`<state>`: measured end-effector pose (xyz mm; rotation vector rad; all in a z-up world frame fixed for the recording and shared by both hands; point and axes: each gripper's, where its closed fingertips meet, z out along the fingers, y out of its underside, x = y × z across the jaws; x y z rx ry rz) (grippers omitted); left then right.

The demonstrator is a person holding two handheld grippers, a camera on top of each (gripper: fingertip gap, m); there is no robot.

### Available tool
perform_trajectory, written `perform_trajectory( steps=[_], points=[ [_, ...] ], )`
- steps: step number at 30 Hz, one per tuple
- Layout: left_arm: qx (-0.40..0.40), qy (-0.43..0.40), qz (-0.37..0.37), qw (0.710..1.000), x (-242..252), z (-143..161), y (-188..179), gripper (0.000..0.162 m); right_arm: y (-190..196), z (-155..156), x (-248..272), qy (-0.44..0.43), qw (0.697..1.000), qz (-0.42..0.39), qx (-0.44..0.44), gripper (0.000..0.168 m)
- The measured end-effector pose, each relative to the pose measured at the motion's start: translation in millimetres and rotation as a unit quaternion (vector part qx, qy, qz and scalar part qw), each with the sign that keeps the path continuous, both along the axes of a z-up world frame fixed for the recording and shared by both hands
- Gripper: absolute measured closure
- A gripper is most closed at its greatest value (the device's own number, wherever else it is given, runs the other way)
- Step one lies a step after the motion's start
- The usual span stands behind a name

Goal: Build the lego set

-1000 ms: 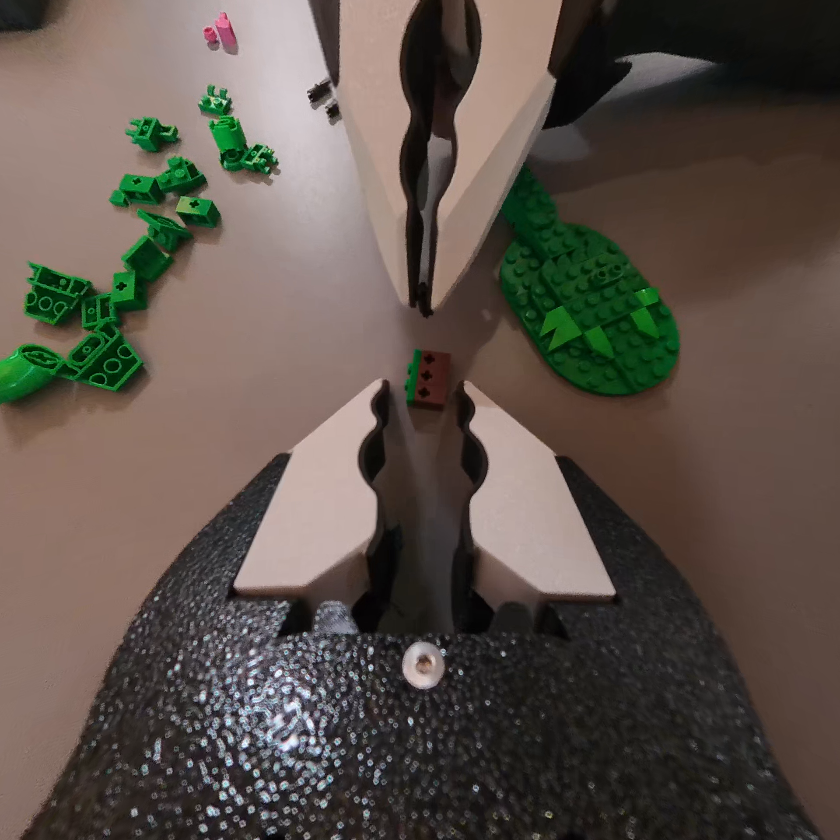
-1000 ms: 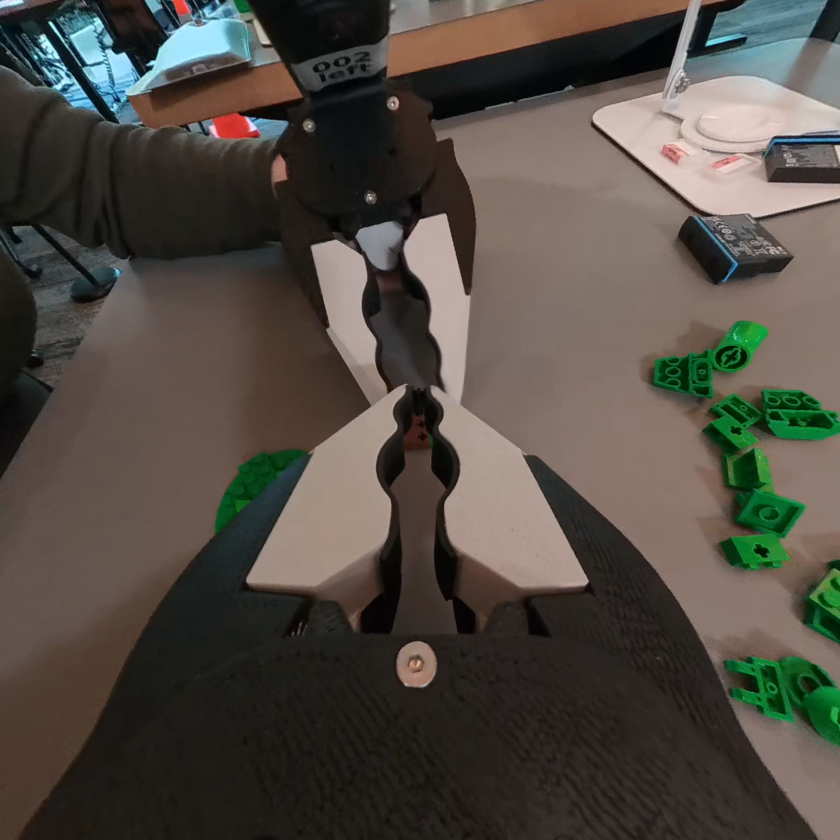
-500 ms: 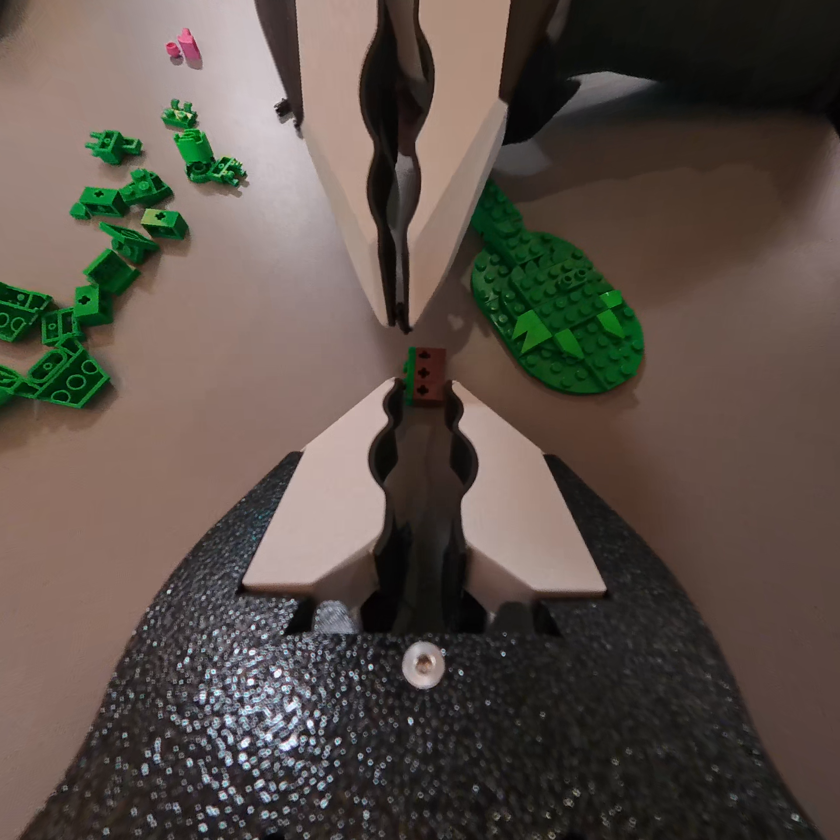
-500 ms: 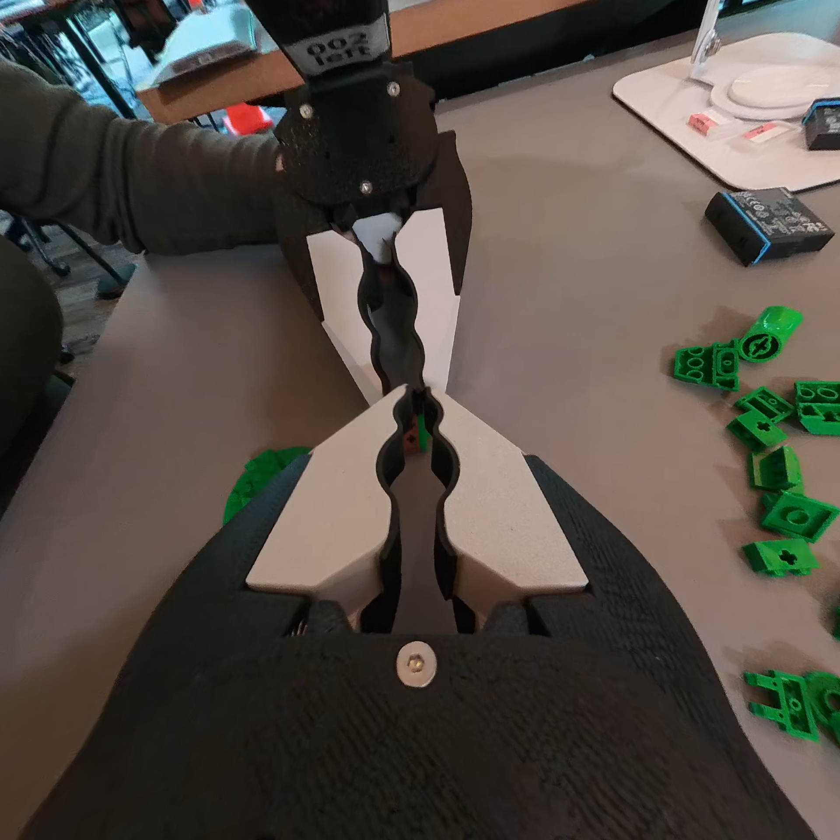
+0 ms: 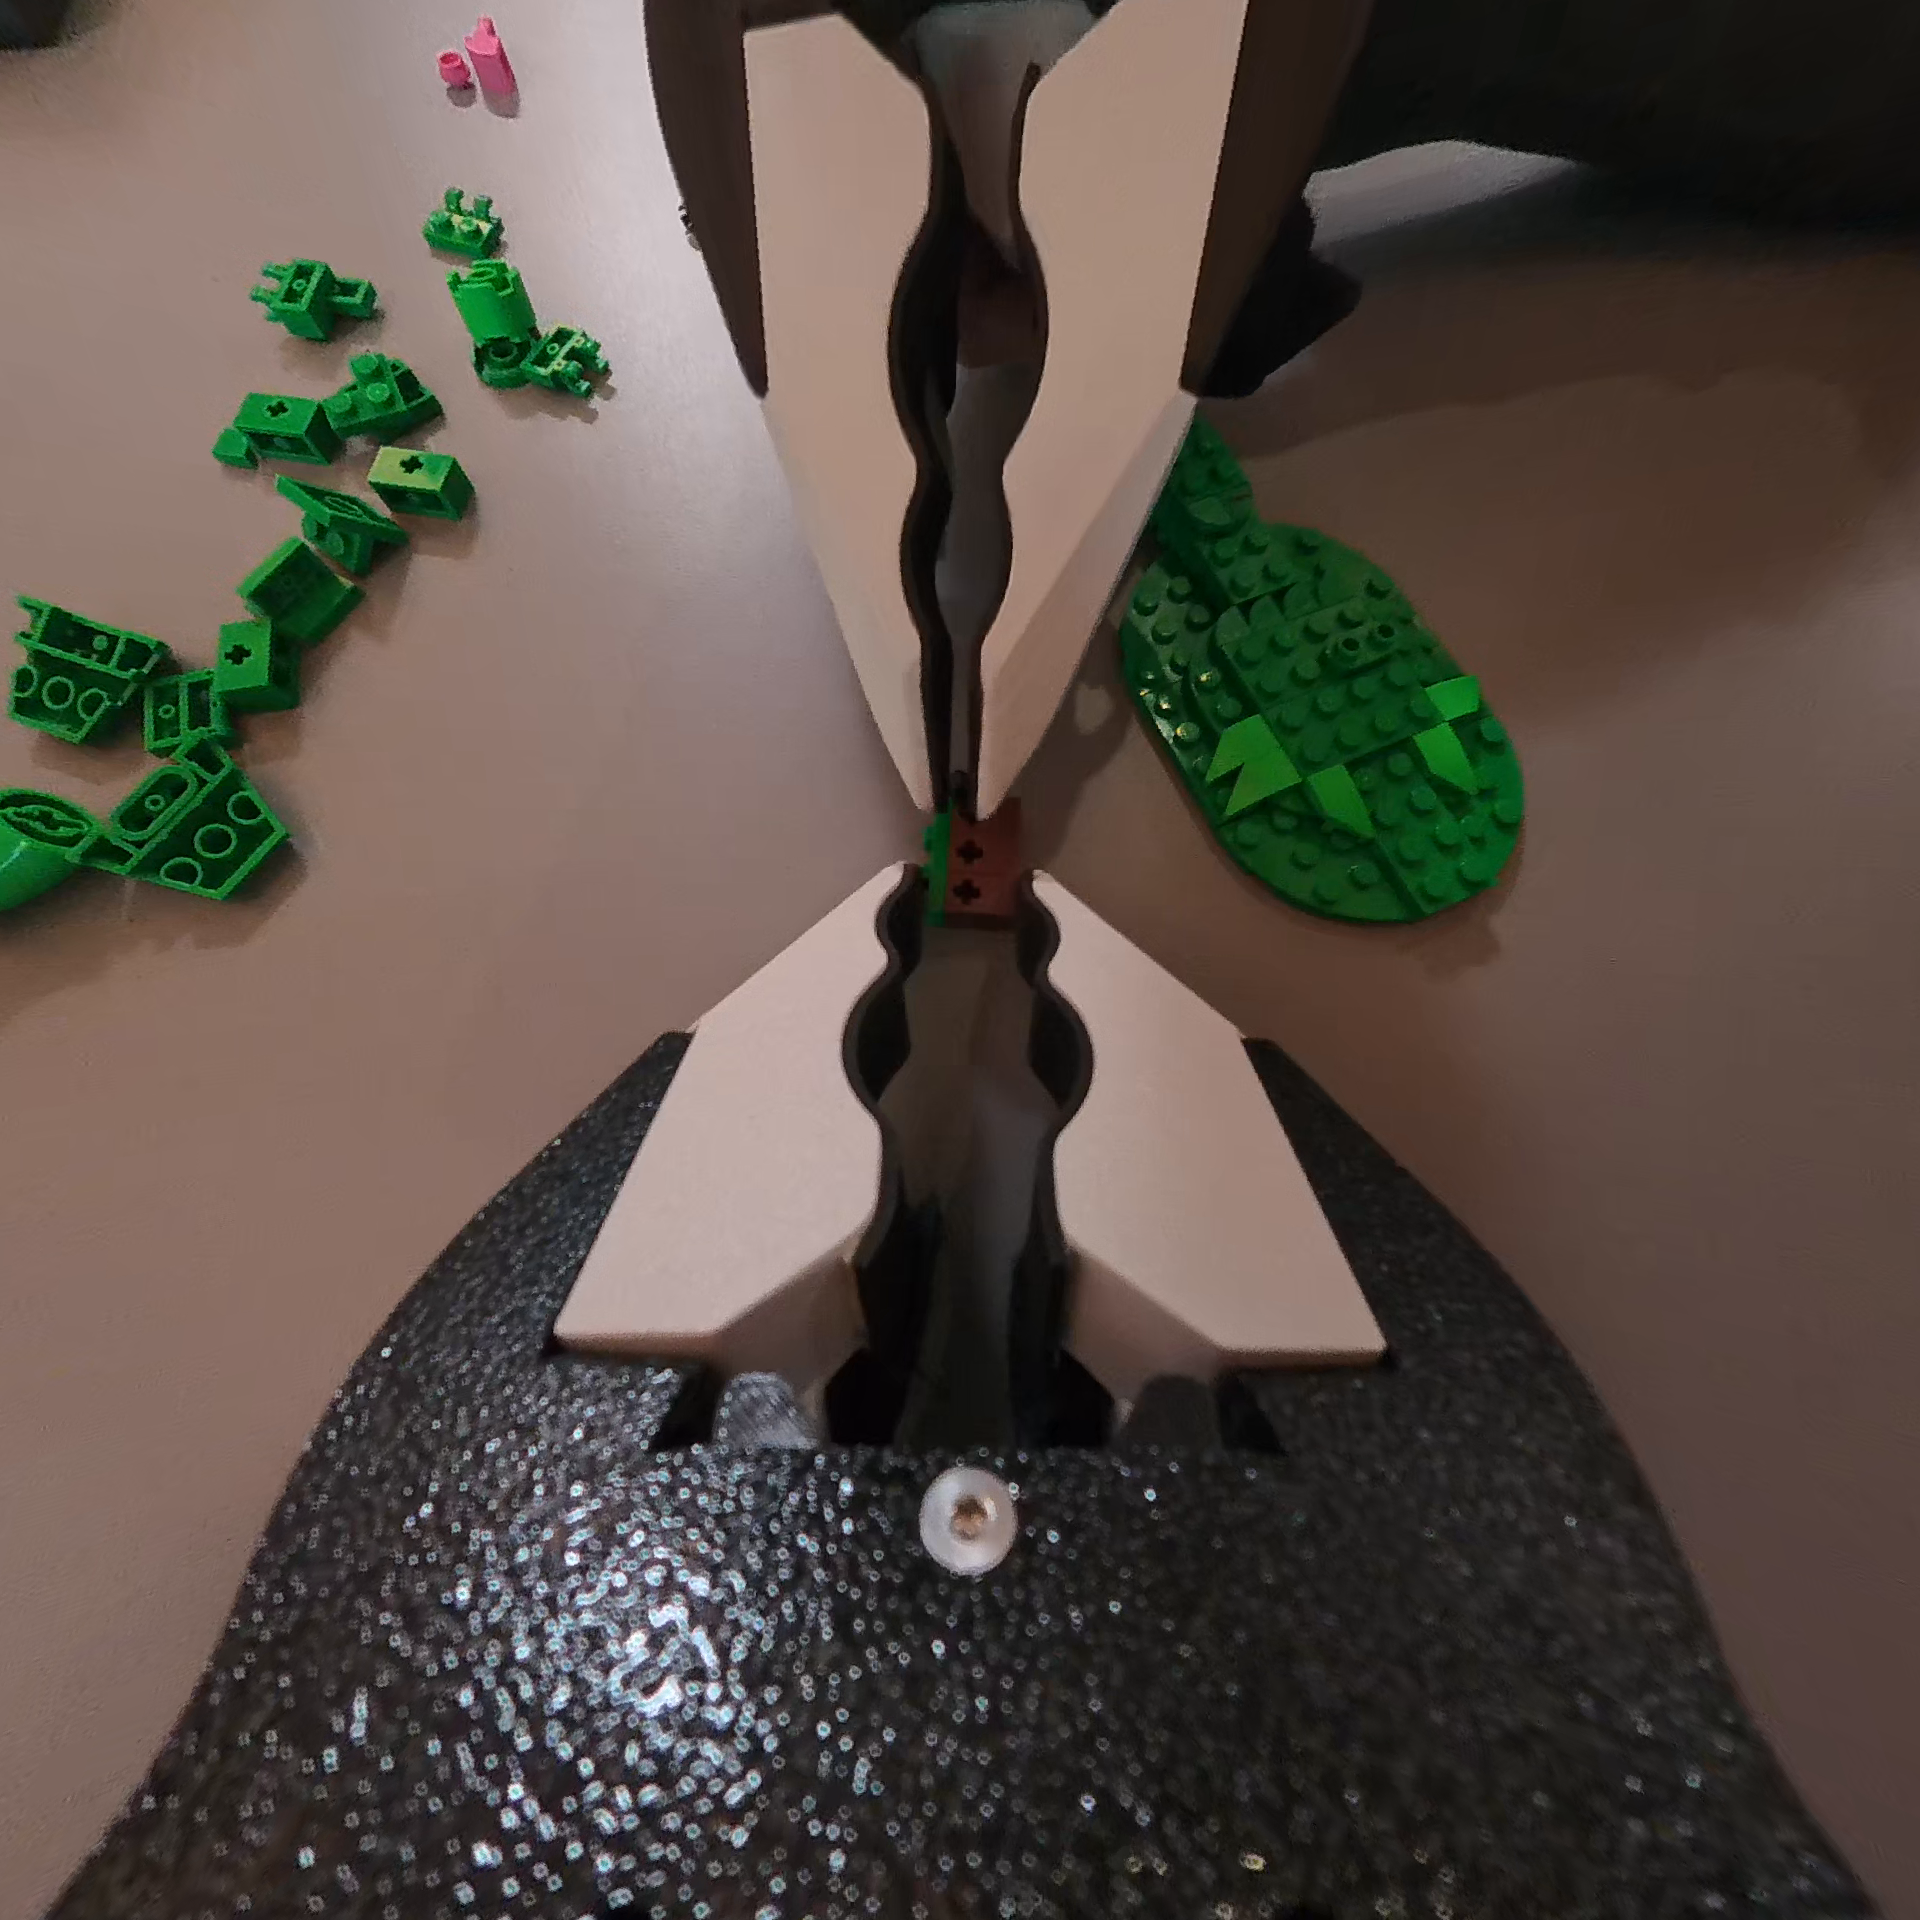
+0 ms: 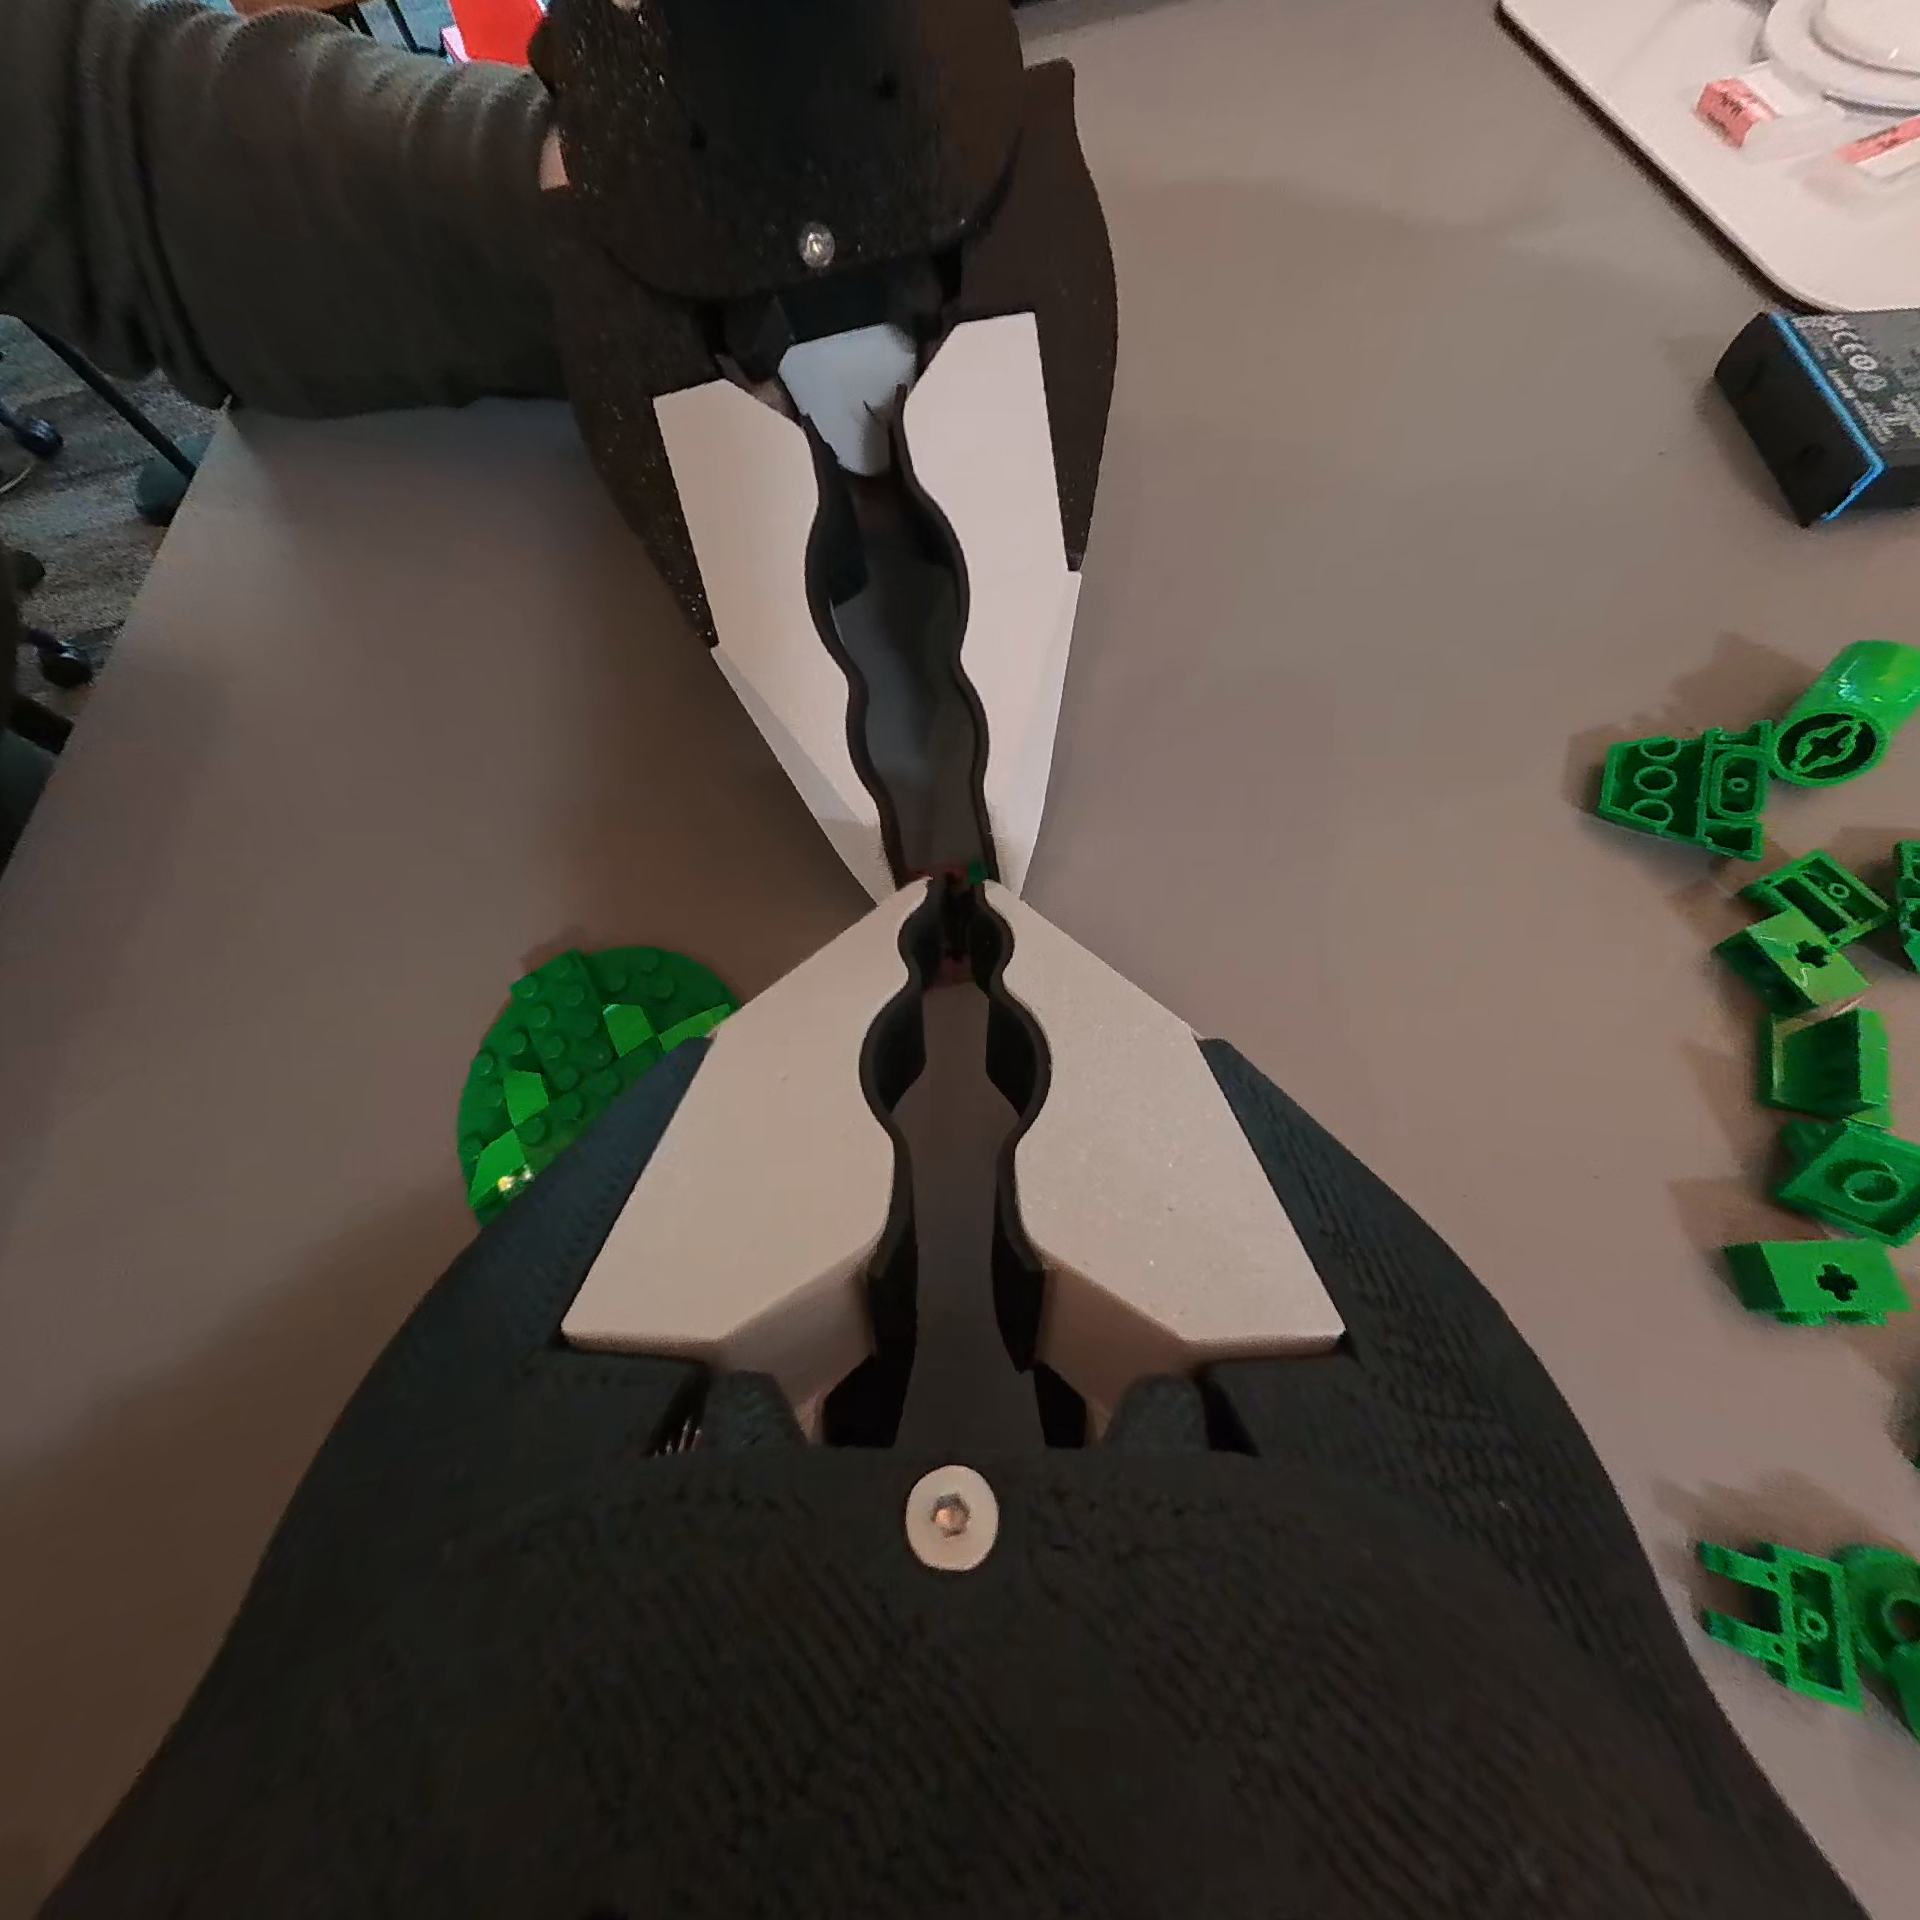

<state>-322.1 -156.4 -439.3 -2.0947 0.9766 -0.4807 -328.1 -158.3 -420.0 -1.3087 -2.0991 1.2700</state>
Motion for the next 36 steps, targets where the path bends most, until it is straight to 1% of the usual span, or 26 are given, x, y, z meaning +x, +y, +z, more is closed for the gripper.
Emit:
perform_trajectory(
  steps=[5, 16, 30, 33, 36],
  points=[
    [-0.002, -0.001, 0.001, 1.000, 0, 0, 0, 0.146, -1, -3, 0, -0.006, 1.000, 0.003, 0.009, 0.165],
    [-0.004, -0.001, 0.003, 1.000, 0, 0, 0, 0.146, 1, -5, 3, 0.012, 0.998, 0.020, 0.051, 0.165],
    [-0.005, -0.001, 0.006, 1.000, -1, 0, 0, 0.146, 1, -6, 2, 0.004, 0.998, 0.013, 0.068, 0.165],
    [-0.004, -0.001, 0.006, 1.000, -1, 0, 0, 0.146, 11, 9, 3, 0.030, 0.998, -0.011, 0.062, 0.156],
    [-0.003, -0.001, 0.007, 1.000, -1, 0, 0, 0.146, 41, 29, 11, 0.057, 0.993, -0.078, 0.065, 0.156]
  ],
)
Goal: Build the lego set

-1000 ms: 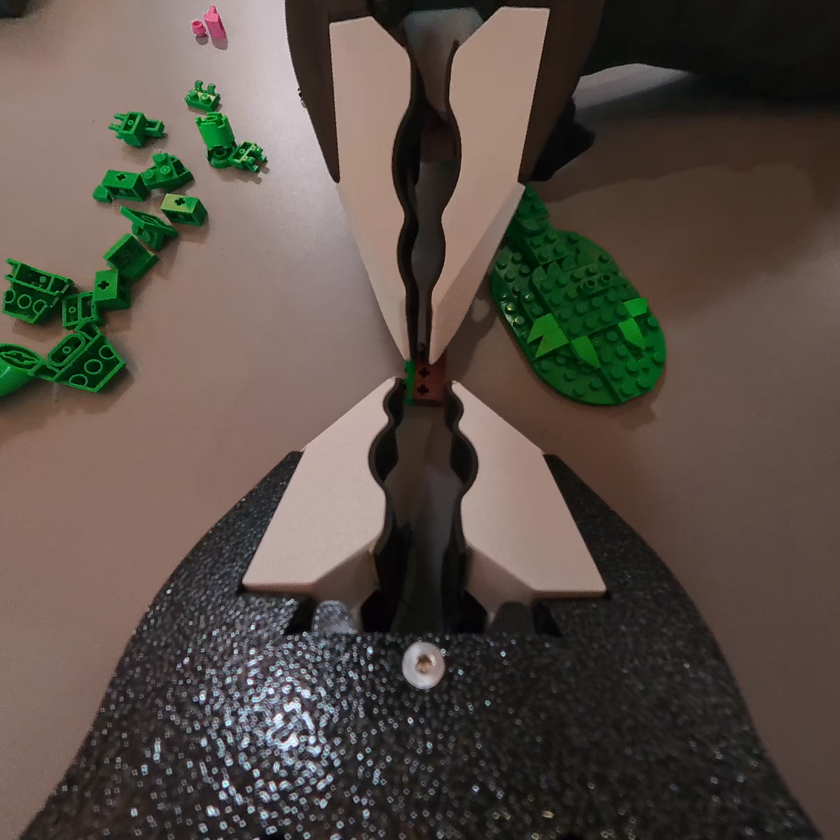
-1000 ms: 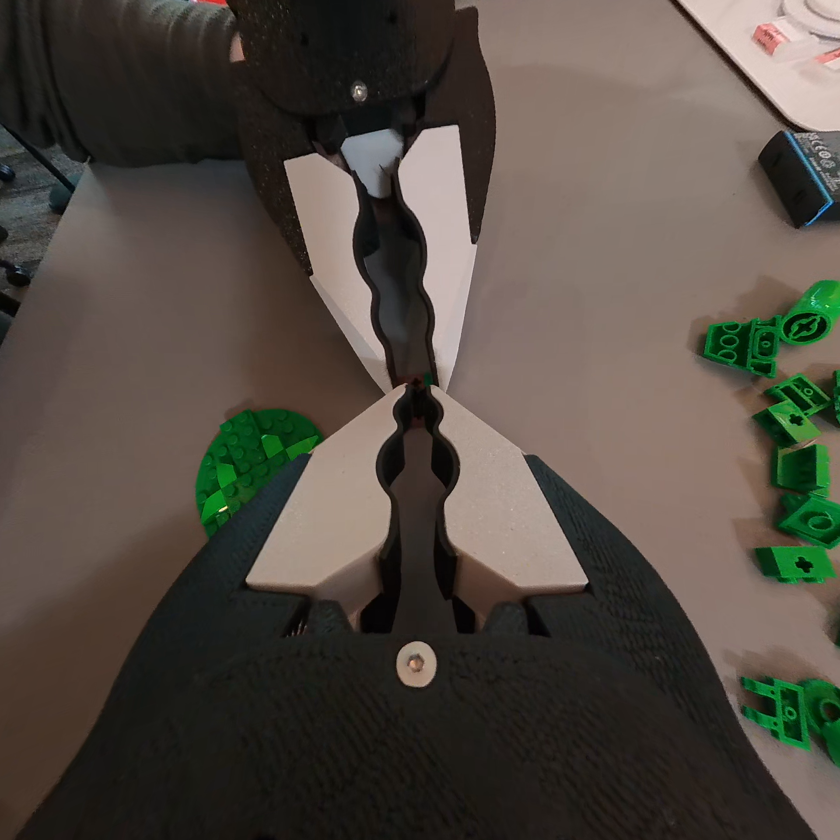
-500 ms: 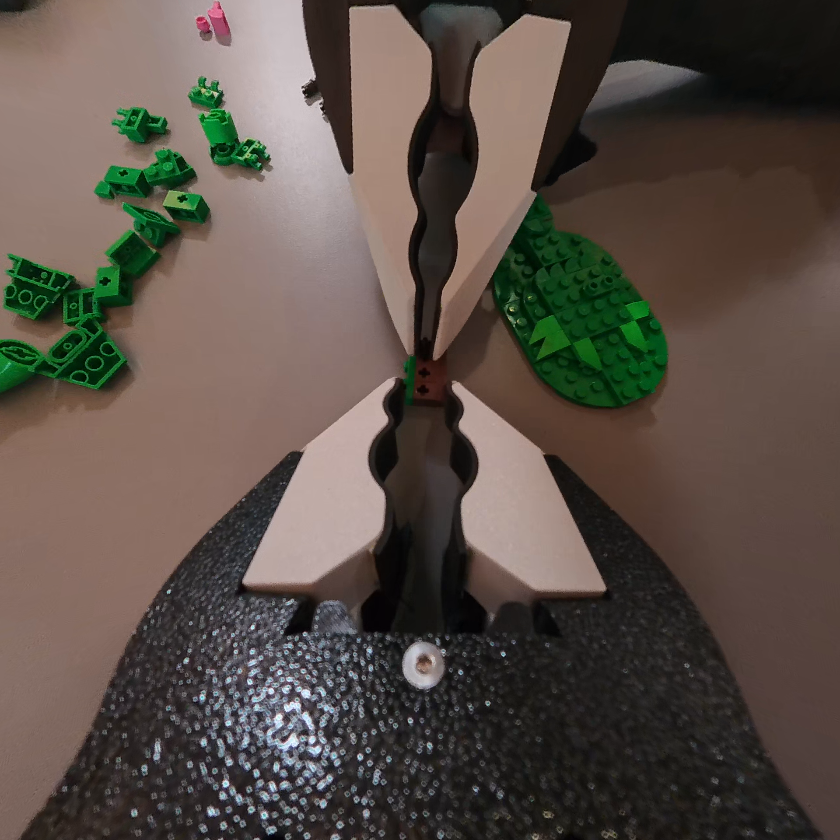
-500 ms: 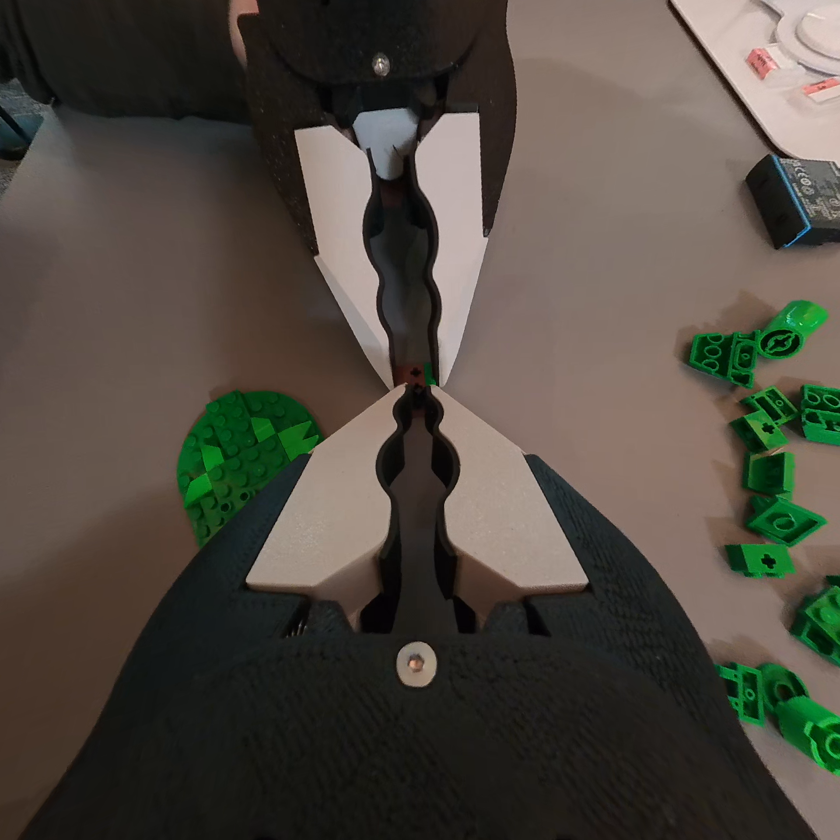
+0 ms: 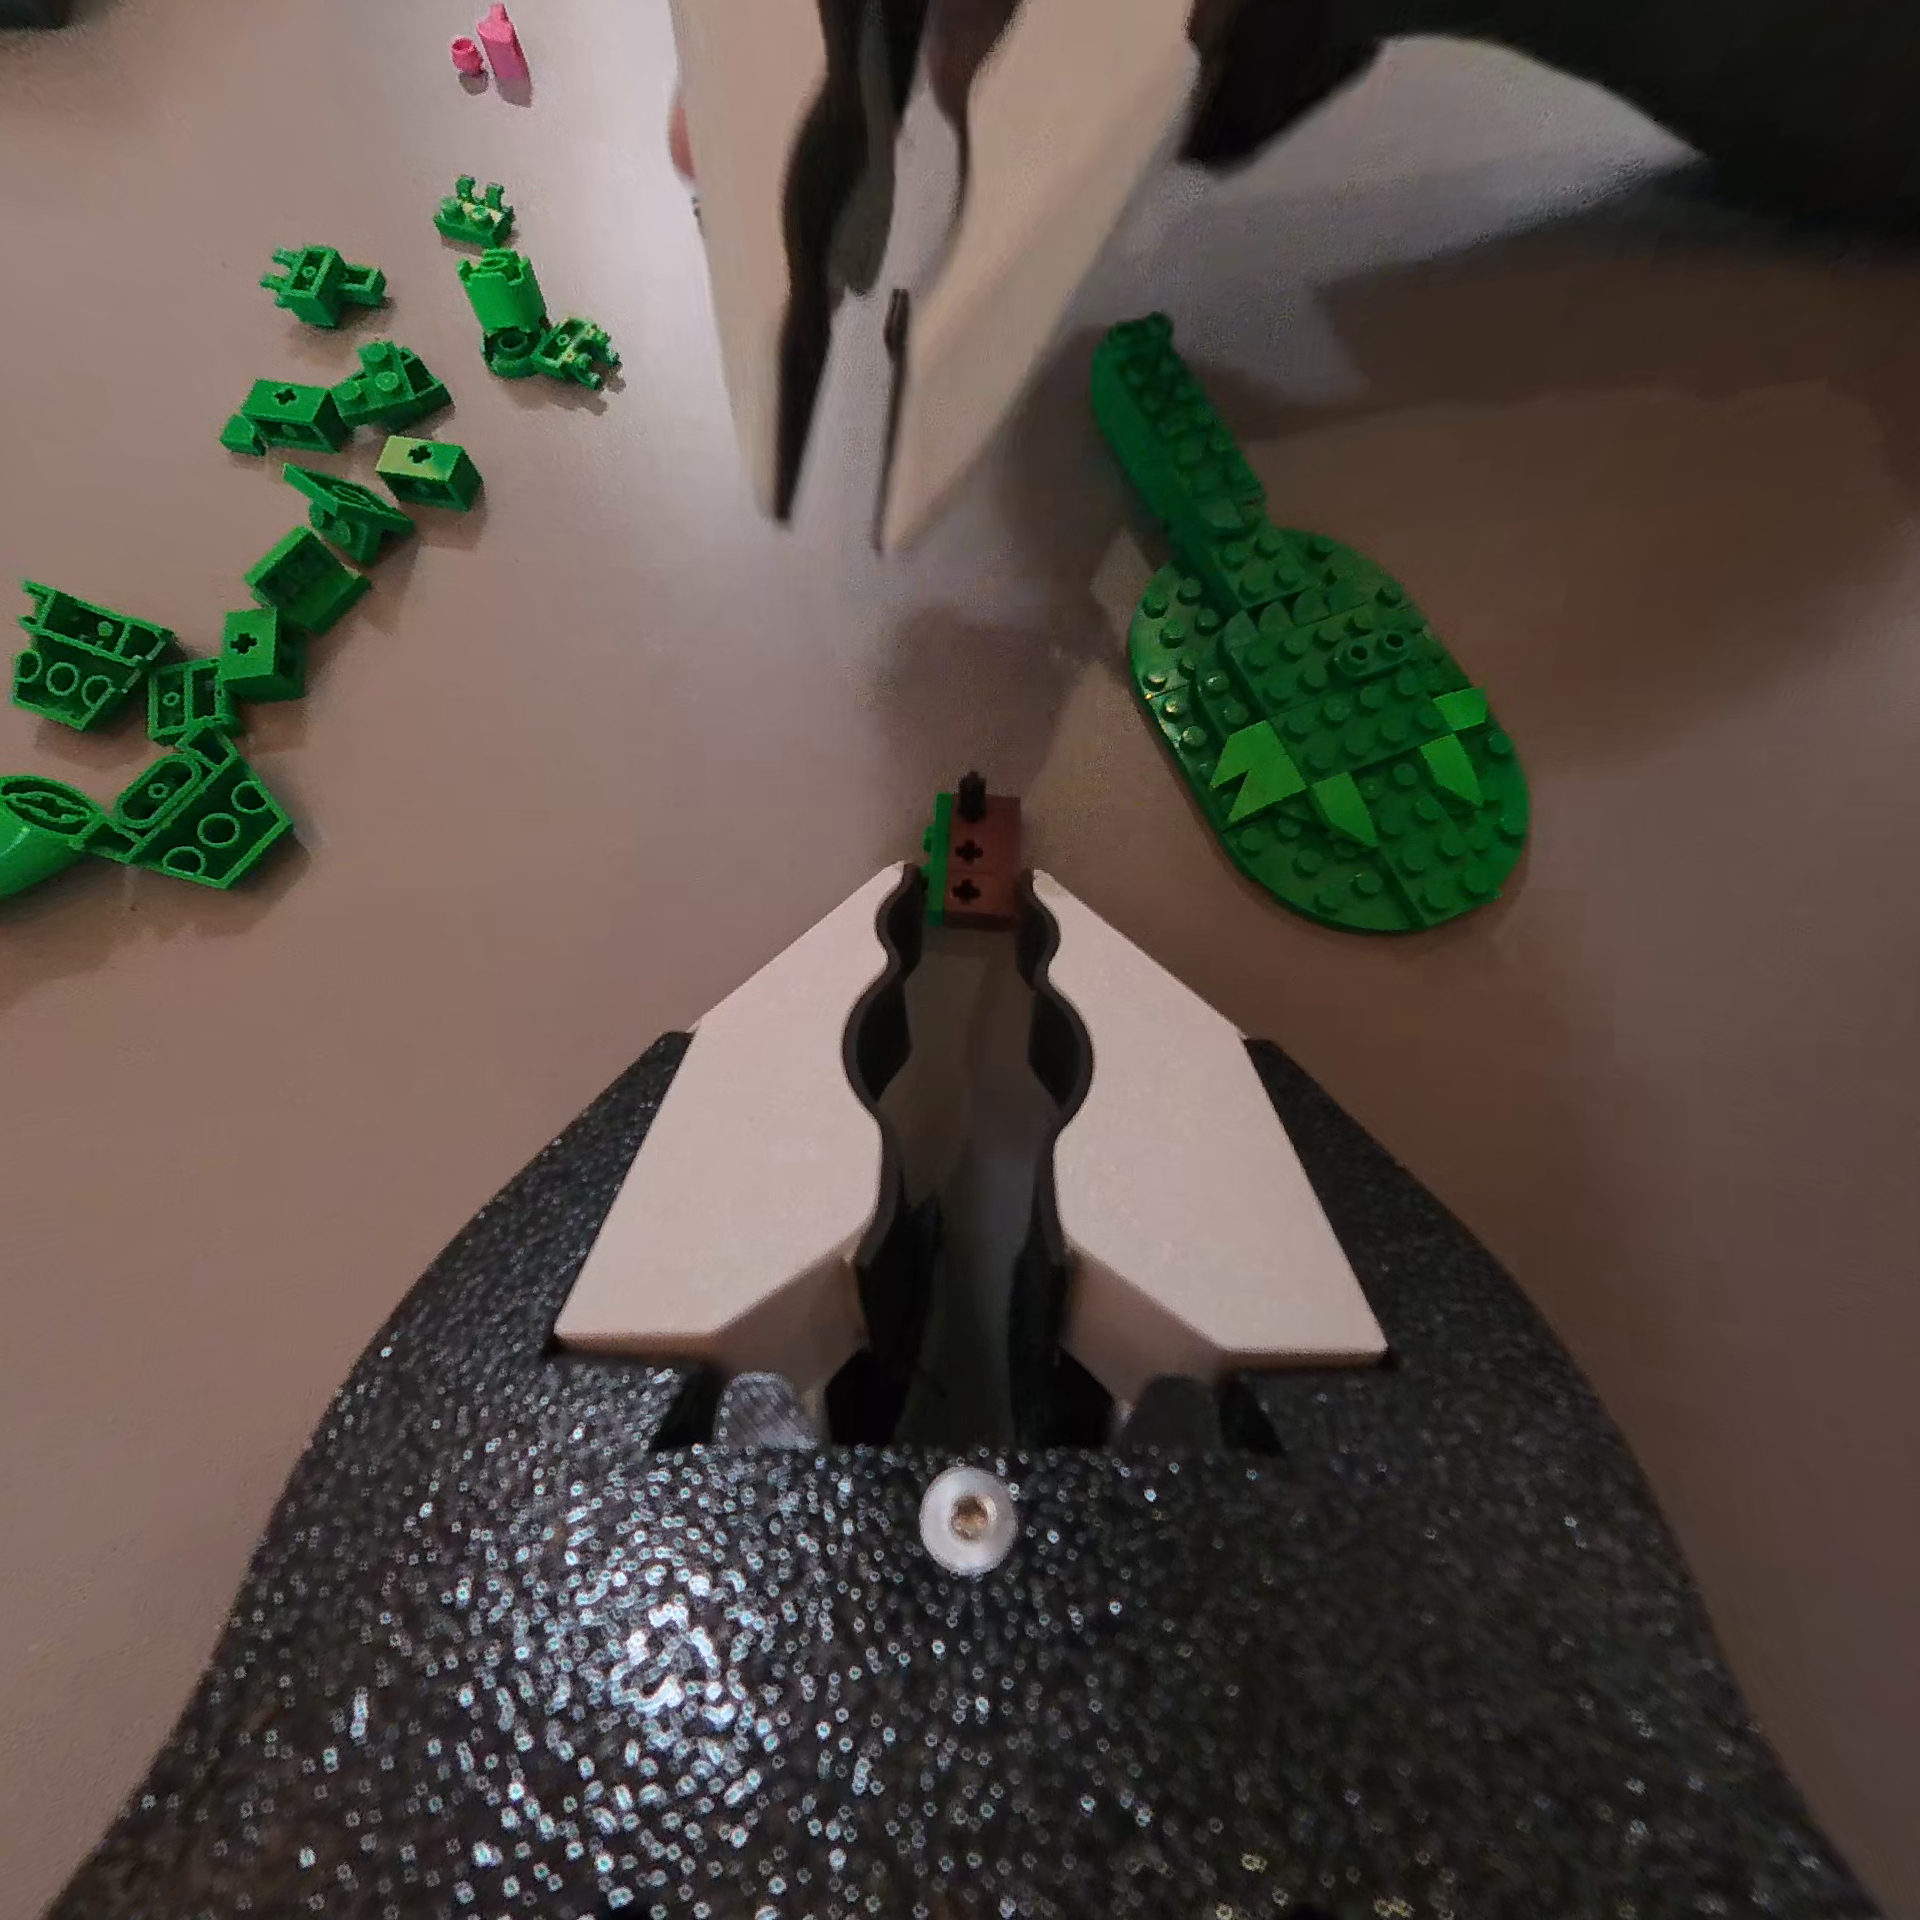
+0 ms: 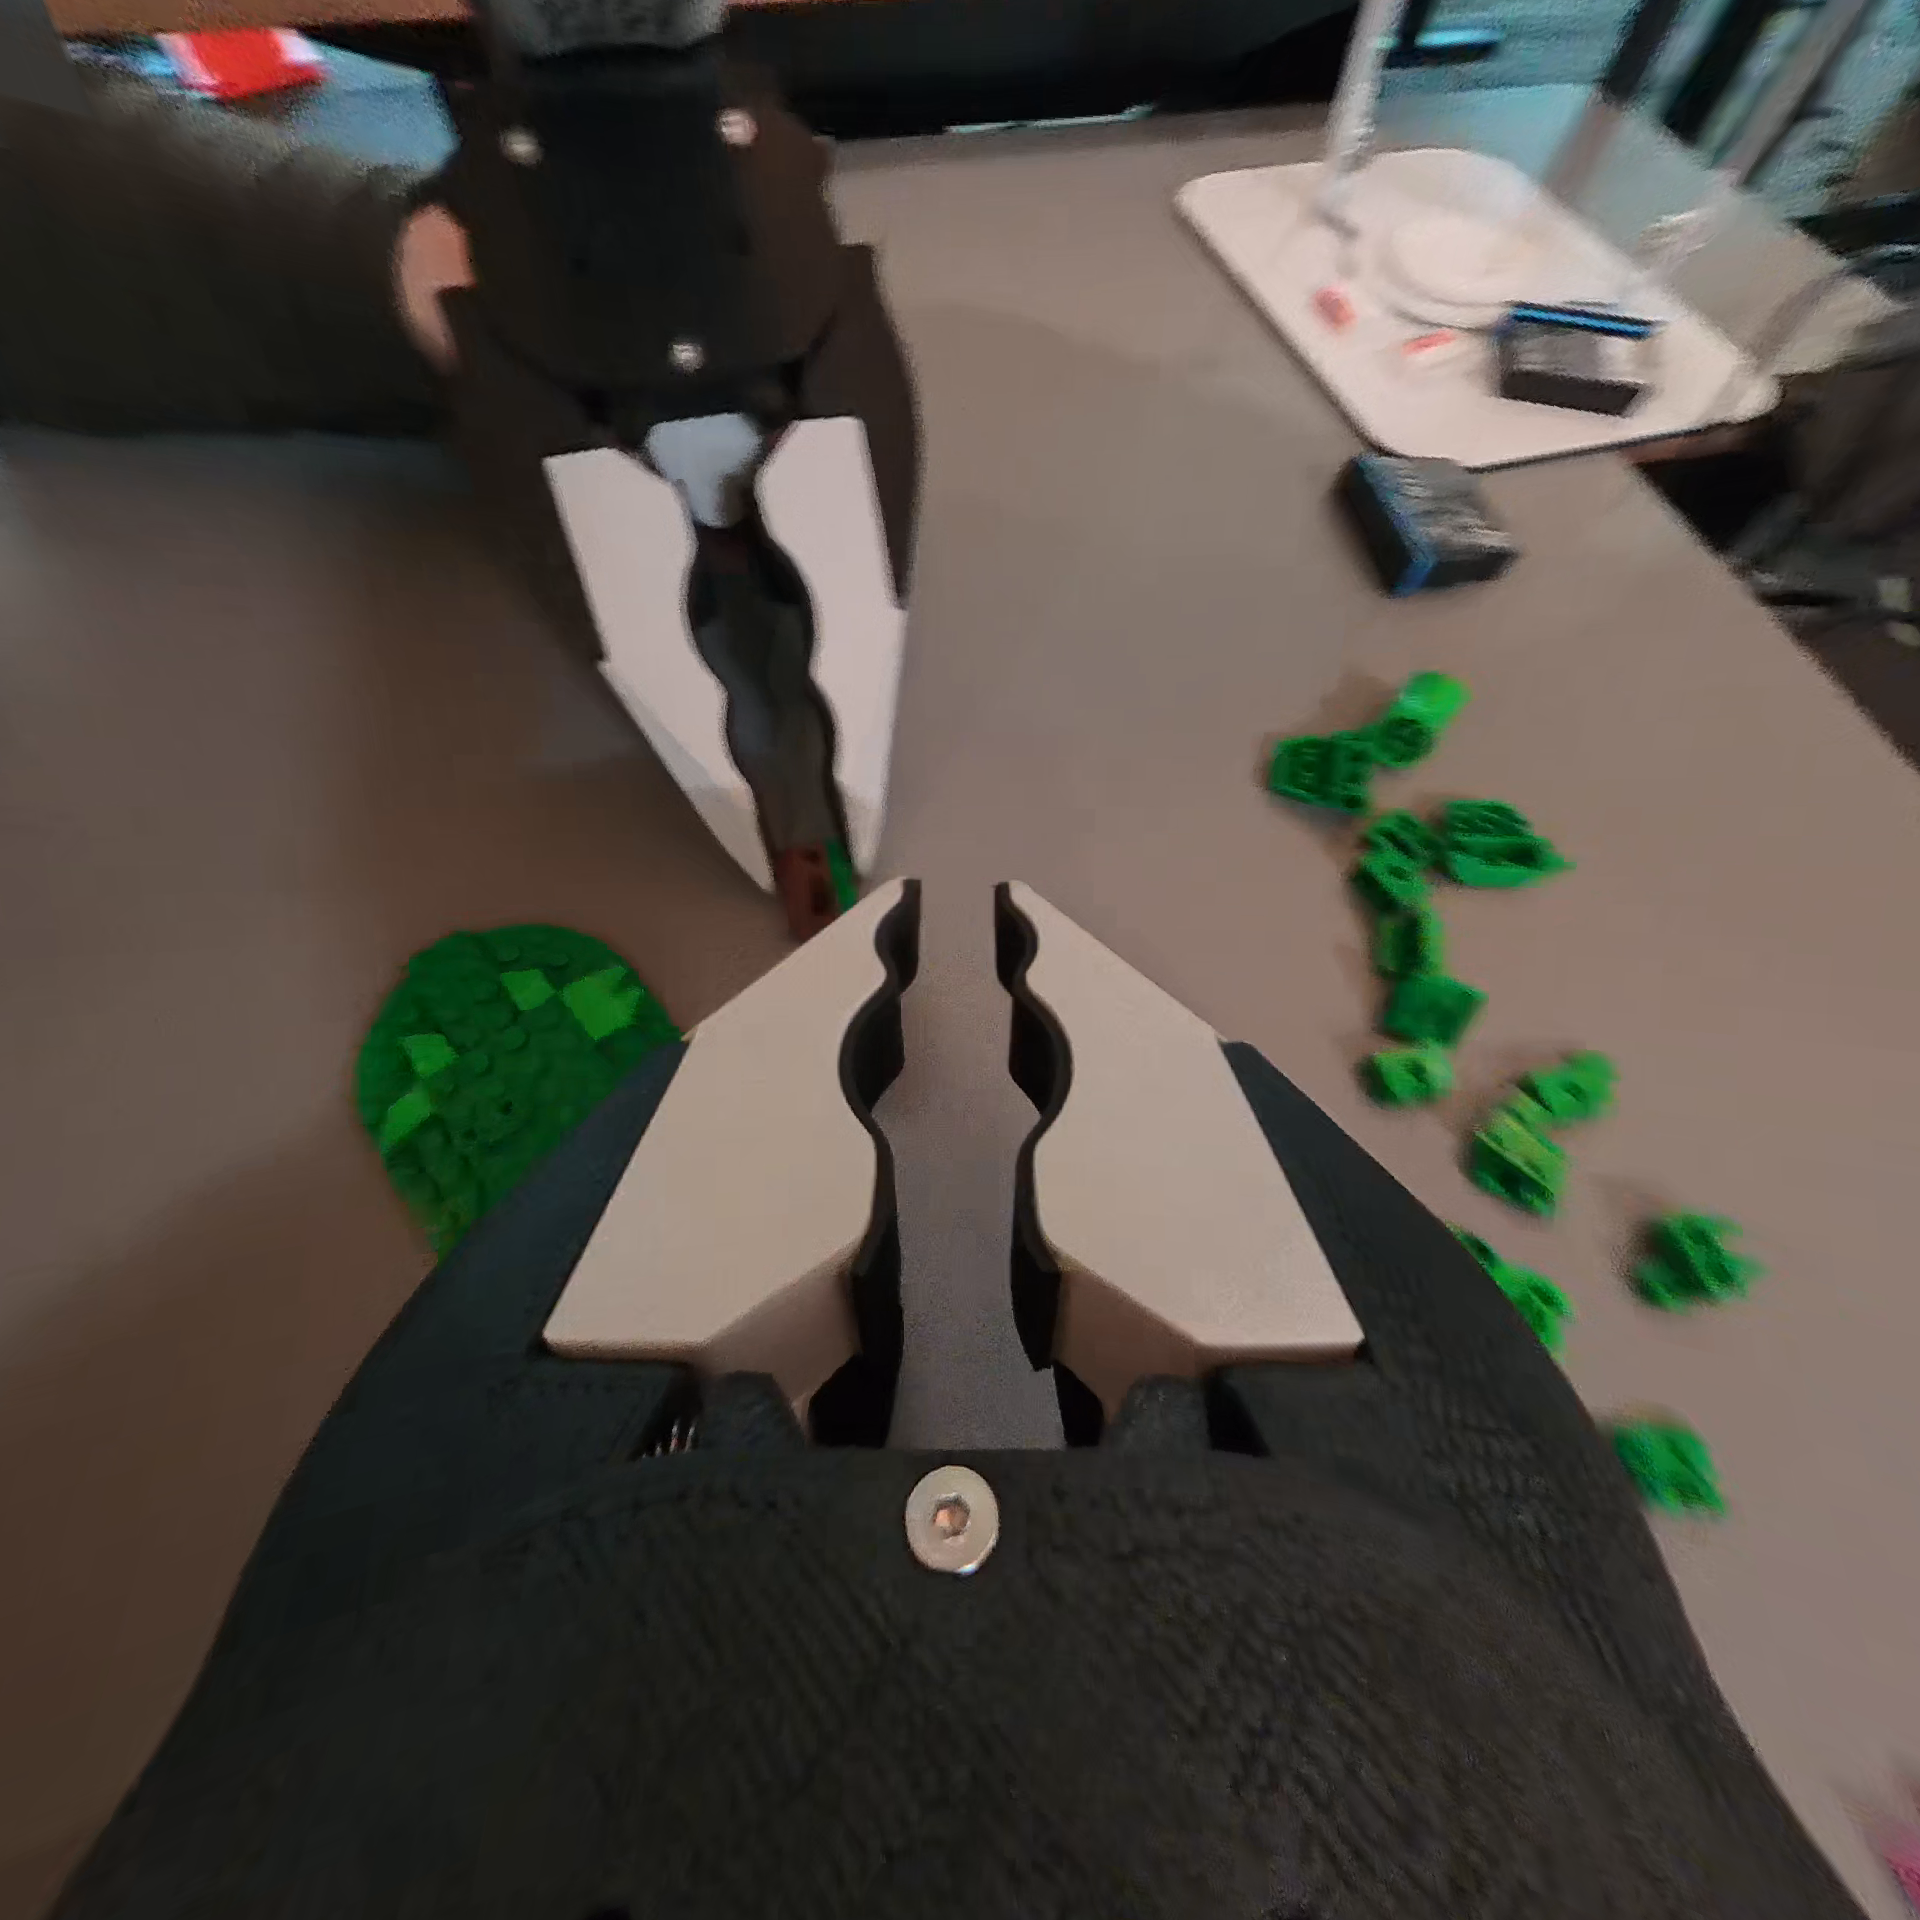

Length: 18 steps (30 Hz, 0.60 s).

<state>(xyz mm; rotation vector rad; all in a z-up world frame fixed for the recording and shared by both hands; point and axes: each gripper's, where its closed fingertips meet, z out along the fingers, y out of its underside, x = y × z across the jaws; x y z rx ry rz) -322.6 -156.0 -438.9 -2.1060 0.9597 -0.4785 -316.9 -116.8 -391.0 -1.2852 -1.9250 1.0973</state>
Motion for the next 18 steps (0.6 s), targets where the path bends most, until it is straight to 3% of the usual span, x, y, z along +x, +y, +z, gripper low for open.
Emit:
perform_trajectory(
  steps=[3, 6, 12, 18],
  points=[
    [0.000, 0.000, 0.002, 1.000, 0, 0, 0, 0.146, 37, -1, 19, -0.012, 0.996, -0.085, 0.039, 0.156],
    [0.000, 0.000, 0.003, 1.000, 0, 0, 1, 0.146, 53, -20, 44, -0.073, 0.988, -0.122, 0.053, 0.155],
    [0.001, 0.001, 0.004, 1.000, 0, 0, 1, 0.146, 66, -35, 80, -0.126, 0.980, -0.135, 0.074, 0.150],
    [0.000, 0.000, 0.004, 1.000, 0, 0, 1, 0.146, 71, -47, 87, -0.138, 0.981, -0.133, 0.037, 0.152]
  ],
)
